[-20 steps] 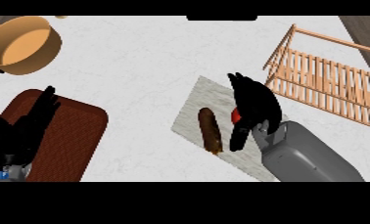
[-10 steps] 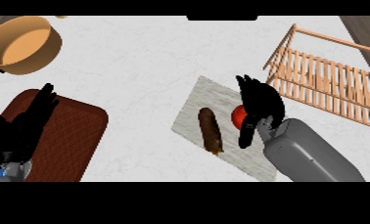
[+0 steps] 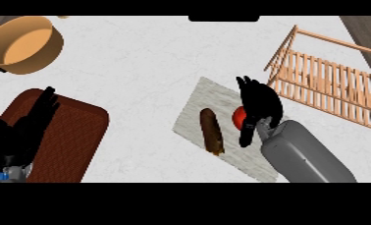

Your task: Pick the tomato from the placemat and place it in the tiered shelf

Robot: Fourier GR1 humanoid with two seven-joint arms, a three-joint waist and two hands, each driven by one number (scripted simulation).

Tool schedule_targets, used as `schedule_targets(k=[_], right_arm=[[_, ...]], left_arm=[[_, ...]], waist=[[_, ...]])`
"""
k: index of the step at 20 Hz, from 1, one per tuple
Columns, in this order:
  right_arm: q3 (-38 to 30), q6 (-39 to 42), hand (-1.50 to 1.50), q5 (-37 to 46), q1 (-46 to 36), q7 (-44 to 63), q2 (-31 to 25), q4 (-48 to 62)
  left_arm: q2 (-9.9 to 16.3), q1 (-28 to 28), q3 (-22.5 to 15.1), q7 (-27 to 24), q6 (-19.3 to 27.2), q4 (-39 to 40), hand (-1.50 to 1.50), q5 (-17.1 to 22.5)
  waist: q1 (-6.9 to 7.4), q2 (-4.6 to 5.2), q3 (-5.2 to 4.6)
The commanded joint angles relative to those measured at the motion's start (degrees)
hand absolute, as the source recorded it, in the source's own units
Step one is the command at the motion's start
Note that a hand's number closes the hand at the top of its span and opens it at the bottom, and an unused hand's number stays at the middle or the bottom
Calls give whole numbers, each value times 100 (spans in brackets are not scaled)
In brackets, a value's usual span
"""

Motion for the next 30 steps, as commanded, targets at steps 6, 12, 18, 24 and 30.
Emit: schedule_targets(k=[6, 12, 18, 24, 30], right_arm=[[-513, 141, -150, 403, -28, -252, 432, 885], [-375, -221, 150, 778, 698, -746, 377, 761], [-458, 14, 150, 1232, 467, -885, 380, 562], [-541, -141, 150, 1679, 784, -950, 288, -478], [-620, -693, 150, 1614, 2301, -1732, -868, -2755]], left_arm=[[-103, 165, 239, -228, -284, 194, 0, -95], [-94, 324, 237, 432, -128, -750, 0, -148], [-182, -286, 366, 606, -138, -292, 0, -243], [-352, 39, 505, -158, -329, 218, 0, -421], [-360, 69, 436, 405, -166, -242, 0, -417]], waist=[[-16, 43, 20], [-9, 33, 25], [-51, 34, 22], [-81, 26, 19], [-234, -19, 23]])
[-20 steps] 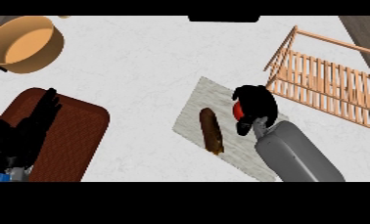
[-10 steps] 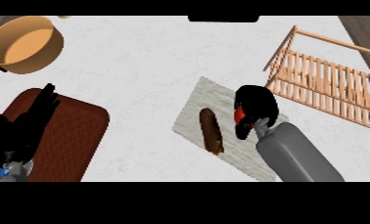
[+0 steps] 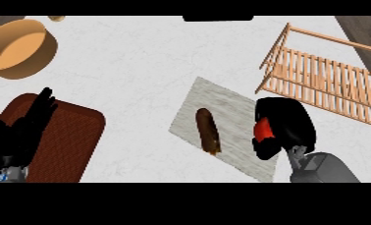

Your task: Pick the tomato from the placemat and place it in the tiered shelf

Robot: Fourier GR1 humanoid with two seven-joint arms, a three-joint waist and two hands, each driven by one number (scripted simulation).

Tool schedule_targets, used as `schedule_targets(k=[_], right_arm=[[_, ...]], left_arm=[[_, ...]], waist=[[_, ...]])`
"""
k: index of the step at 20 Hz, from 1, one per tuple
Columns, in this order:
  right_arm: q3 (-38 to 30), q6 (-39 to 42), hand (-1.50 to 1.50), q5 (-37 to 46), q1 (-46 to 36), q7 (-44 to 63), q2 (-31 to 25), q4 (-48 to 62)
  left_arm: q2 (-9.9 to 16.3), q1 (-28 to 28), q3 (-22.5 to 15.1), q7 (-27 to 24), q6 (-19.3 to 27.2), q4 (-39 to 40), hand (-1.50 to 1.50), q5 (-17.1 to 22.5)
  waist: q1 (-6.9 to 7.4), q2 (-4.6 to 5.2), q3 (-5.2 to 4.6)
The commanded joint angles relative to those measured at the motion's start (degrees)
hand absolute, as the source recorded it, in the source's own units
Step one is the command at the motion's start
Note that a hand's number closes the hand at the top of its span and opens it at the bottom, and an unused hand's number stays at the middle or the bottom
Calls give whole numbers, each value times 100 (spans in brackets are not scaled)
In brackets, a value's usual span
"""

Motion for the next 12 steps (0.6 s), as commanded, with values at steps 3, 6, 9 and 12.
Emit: schedule_targets(k=[3, 6, 9, 12], right_arm=[[-464, -298, 150, -115, 1290, -330, -905, -2237], [-855, 25, 150, -420, 1585, 89, -907, -3306], [-1432, 186, 150, -860, 1961, 194, -945, -3931], [-1976, 375, 150, -1757, 2134, 579, -701, -4845]], left_arm=[[22, 147, 99, -11, -23, -68, 0, -6], [-108, 201, 23, -65, -14, -105, 0, -54], [-53, -23, 33, 452, 135, -401, 0, -92], [-83, 35, 146, -194, -80, 238, 0, -53]], waist=[[-71, -7, 2], [-37, 2, -1], [1, 15, 4], [-108, 15, -7]])
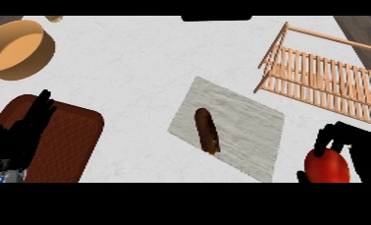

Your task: Pick the tomato from the placemat and place it in the tiered shelf

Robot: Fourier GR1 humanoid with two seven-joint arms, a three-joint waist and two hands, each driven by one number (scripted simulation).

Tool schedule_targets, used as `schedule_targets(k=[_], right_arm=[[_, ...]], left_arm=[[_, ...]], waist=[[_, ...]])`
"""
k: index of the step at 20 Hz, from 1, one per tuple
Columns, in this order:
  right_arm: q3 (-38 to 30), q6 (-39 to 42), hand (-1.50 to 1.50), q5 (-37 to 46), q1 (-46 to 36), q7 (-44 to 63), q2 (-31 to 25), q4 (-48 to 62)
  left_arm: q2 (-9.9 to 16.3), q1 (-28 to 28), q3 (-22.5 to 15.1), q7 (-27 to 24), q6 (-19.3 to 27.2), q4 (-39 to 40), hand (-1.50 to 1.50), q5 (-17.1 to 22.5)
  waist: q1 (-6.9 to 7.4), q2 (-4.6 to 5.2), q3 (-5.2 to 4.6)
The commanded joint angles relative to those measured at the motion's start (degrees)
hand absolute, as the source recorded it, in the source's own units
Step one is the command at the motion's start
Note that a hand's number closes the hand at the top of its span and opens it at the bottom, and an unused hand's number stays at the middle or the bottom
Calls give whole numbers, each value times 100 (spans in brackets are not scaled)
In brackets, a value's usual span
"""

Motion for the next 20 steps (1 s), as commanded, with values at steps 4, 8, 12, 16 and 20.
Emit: schedule_targets(k=[4, 8, 12, 16, 20], right_arm=[[-1048, 135, 150, -1330, 210, 474, 521, -1484], [-1668, 342, 150, -1610, -247, 705, 580, -1572], [-1895, 639, 150, -1776, -791, 930, 626, -1715], [-2398, 856, 150, -1946, -1472, 1266, 655, -1614], [-3098, 1368, 150, -1984, -2692, 1939, 70, -1089]], left_arm=[[-20, 20, 18, -79, 6, 54, 0, -59], [-73, 273, 70, -193, -61, -72, 0, 38], [-13, 103, 66, -27, 69, -1, 0, -96], [-91, 51, 47, 27, 110, -34, 0, -81], [-149, 233, -79, -4, 49, -285, 0, -134]], waist=[[-104, -33, 2], [-57, -51, -3], [-196, -81, -11], [-181, -79, -8], [-3, -61, -15]])
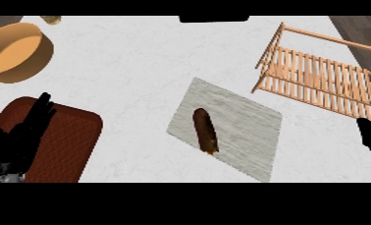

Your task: Pick the tomato from the placemat and place it in the tiered shelf

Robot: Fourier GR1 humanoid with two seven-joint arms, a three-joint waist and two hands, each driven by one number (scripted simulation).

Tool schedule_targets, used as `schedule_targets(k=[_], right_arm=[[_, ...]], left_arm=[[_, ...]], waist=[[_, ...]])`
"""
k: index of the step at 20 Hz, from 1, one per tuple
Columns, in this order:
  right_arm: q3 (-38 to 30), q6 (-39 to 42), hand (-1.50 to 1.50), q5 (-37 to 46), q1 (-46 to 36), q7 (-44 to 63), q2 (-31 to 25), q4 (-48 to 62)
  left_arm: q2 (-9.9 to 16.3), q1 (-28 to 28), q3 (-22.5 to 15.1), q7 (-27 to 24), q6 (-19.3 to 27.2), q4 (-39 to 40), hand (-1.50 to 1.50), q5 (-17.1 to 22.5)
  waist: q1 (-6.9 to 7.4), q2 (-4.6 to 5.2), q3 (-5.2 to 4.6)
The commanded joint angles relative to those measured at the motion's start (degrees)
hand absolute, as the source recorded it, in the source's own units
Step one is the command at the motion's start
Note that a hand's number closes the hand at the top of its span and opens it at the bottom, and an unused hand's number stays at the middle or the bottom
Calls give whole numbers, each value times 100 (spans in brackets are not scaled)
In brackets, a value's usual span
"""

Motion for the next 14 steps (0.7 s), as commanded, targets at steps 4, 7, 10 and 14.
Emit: schedule_targets(k=[4, 7, 10, 14], right_arm=[[-1397, 1209, 150, -1810, -1301, 1056, -1006, -287], [-1907, 1342, 150, -2394, -1679, 1215, -1652, 278], [-1982, 1378, 150, -2820, -1836, 1244, -2148, 753], [-1815, 1218, 150, -2548, -1848, 1091, -2554, 1100]], left_arm=[[-43, -448, 6, 211, 116, 166, 0, -62], [25, 9, 41, 18, -141, -11, 0, 10], [20, -284, 25, 193, -76, 16, 0, -31], [-157, -51, -93, 158, 17, -289, 0, -148]], waist=[[17, 29, -2], [122, 37, 1], [129, 53, 2], [216, 79, 5]])
